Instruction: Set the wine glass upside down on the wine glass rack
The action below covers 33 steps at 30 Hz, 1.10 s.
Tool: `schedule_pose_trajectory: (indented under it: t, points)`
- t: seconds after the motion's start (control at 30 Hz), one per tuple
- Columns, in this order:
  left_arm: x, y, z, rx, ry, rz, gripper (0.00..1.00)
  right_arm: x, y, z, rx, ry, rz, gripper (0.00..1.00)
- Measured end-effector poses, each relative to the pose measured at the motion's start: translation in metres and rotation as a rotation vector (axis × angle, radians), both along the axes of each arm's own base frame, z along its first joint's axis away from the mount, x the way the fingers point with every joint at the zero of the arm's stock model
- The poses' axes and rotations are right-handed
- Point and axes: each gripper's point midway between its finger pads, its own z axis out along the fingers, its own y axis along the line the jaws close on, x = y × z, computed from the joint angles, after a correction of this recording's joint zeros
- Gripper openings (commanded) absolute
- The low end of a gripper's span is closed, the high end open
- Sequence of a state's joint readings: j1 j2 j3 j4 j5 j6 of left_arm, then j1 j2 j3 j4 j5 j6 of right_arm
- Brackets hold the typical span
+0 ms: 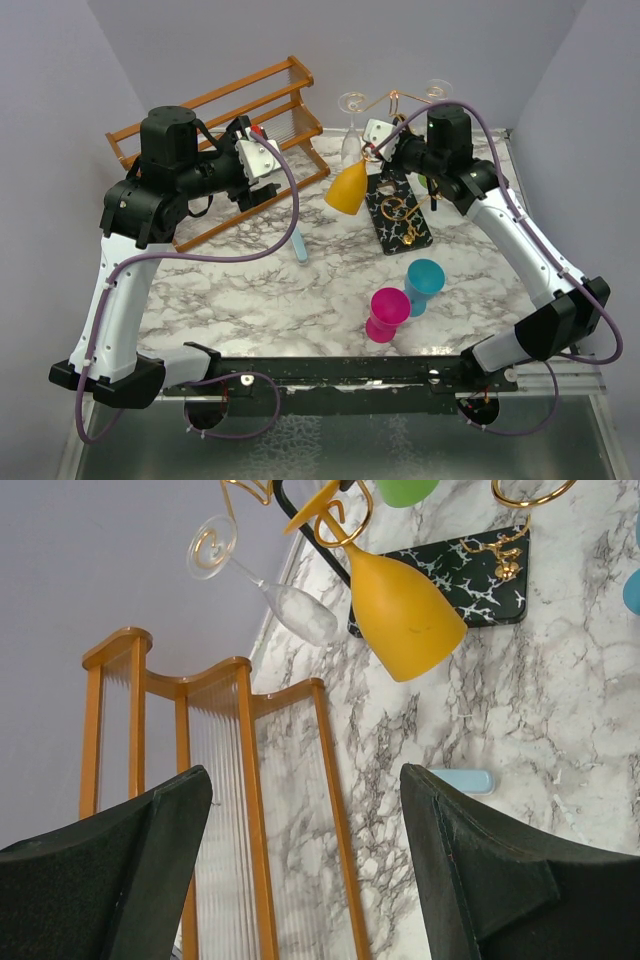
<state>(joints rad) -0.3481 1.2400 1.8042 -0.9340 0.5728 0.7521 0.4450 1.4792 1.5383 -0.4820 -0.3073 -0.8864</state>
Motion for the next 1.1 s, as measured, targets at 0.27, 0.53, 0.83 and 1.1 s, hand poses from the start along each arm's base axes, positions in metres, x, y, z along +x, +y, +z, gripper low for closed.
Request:
schedule_pose_trajectory:
  t: [0.27,0.53,0.83,1.1]
  points:
    - [0.000,0.000,0.000,0.003,0.000,-0.002,0.79,0.010,-0.009,0.003,-0.013,-0.030,-0.068,0.03]
    - [0.000,0.000,0.000,0.004,-0.002,-0.002,0.79,0.014,-0.016,0.005,-0.036,-0.054,-0.101,0.08]
    - [0.000,0.000,-0.001,0.005,-0.002,-0.003,0.79,0.014,-0.017,0.003,-0.075,-0.066,-0.085,0.10]
    - [0.000,0.000,0.000,0.004,-0.002,-0.005,0.79,0.011,-0.019,-0.008,-0.095,-0.048,-0.079,0.14]
